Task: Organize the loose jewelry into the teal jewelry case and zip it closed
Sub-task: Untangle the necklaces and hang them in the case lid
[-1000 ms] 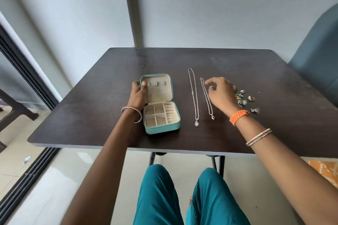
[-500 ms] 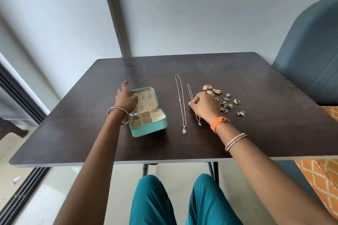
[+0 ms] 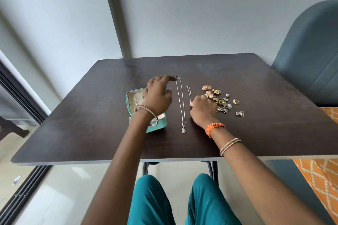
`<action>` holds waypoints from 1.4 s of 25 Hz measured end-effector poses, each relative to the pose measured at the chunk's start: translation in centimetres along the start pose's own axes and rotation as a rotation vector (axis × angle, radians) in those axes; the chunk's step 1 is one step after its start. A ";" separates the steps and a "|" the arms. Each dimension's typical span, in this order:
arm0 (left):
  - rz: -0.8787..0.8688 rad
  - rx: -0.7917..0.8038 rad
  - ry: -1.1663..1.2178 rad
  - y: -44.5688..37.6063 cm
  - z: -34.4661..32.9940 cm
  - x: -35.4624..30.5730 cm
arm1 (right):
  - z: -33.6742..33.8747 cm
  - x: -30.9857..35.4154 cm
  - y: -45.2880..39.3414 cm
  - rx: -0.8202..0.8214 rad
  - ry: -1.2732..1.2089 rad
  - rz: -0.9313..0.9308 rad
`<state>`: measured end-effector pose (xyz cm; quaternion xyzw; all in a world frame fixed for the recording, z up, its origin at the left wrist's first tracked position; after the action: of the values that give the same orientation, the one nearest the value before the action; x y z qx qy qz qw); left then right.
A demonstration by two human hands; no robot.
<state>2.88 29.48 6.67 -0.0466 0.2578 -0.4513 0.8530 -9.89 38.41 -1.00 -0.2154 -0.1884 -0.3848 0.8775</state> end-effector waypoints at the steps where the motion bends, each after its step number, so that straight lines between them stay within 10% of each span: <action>1: -0.006 0.012 0.009 0.2 -0.8 -0.4 | 0.1 0.0 0.1 0.001 -0.007 0.000; 10: -0.015 0.083 0.134 0.1 -3.8 -0.7 | 1.8 -1.4 -0.7 0.141 -0.308 -0.153; 18: -0.072 0.081 0.244 -0.5 -4.0 -1.7 | 5.9 1.0 -0.2 0.338 -1.119 -0.254; 28: 0.014 0.418 1.143 2.6 1.8 -2.9 | 13.9 5.3 2.2 0.179 -1.335 -0.030; 35: 0.129 0.218 1.690 5.6 5.1 -1.2 | 15.5 2.5 3.8 0.188 -1.958 -0.220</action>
<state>8.95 32.90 9.84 0.4029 0.7648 -0.3072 0.3980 -8.01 47.34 12.36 -0.3492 -0.8796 -0.0996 0.3074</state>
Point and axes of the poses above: each hand's wrist, its own y-axis away from the middle knuckle, its own z-axis out of the back of the hand, x = y × z, the point moved 1 cm from there along -y, towards the middle knuckle, and after that the axes turned 15 degrees about -y, right-handed, at the moved point
